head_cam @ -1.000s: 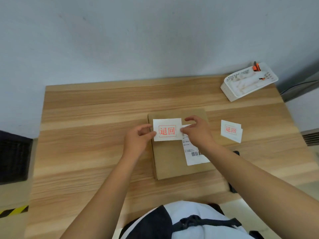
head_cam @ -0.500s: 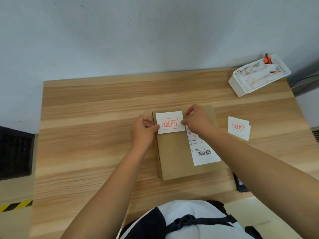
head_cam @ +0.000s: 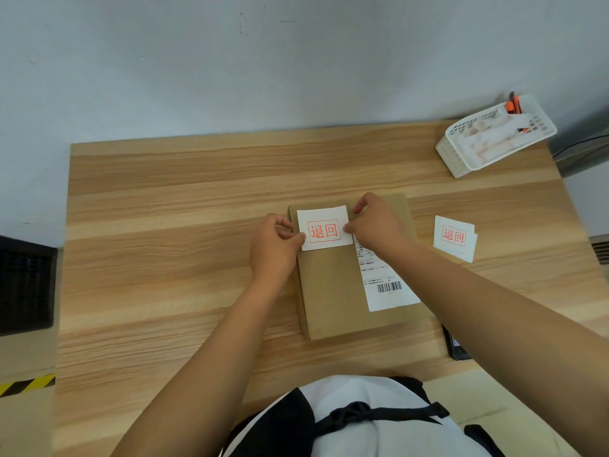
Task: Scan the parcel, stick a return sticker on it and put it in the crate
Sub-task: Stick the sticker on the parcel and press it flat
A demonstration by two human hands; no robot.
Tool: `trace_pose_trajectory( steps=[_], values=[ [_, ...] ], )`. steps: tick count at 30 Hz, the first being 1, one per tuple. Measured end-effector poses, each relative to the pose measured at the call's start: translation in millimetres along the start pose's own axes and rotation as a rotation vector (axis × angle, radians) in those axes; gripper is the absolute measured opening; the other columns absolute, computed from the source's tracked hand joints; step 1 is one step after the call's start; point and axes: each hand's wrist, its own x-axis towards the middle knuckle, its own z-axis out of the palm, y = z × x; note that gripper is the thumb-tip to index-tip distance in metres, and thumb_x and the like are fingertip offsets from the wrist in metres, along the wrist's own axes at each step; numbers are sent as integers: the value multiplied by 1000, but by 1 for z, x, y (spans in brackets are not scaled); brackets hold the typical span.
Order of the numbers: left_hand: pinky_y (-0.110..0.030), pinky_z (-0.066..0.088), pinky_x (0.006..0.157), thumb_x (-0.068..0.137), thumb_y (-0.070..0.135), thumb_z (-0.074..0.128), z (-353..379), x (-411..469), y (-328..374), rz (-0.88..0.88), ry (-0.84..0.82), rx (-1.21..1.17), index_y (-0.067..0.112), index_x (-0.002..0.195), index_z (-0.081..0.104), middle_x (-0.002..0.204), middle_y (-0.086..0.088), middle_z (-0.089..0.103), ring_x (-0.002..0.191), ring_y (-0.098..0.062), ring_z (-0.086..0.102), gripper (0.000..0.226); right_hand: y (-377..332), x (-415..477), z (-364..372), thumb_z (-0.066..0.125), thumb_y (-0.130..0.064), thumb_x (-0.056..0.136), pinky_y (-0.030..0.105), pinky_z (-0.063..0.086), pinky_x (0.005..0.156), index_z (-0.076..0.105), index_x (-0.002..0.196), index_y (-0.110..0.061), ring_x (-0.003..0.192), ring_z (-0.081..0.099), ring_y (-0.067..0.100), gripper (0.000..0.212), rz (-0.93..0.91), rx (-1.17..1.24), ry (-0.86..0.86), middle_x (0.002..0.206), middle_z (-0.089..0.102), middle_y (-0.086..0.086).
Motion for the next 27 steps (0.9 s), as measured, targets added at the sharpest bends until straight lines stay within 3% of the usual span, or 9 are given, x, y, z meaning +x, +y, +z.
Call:
trace_pose_trajectory(
  steps=[7,16,27],
  values=[
    [-34,48,67,77,18,76,0,-1,1,13,5,41,28,86,54,79,5,67,74,-16,65,26,1,0,0,74,-14,76,51,55,87,55,97,-20,82,72,29,29,-8,-13,1,84,68,0],
    [-26,37,56,78,20,73,0,-4,6,26,20,128,24,91,57,76,11,65,74,-12,63,21,-1,-1,2,69,-15,77,43,51,89,52,94,-24,81,70,25,26,-12,-77,38,89,68,-3],
    [-29,39,56,76,19,69,5,-2,8,107,27,267,23,84,56,76,10,62,72,-15,60,15,3,1,5,65,-15,80,40,45,88,53,95,-22,87,66,24,21,-30,-162,62,86,66,-4]
  ],
)
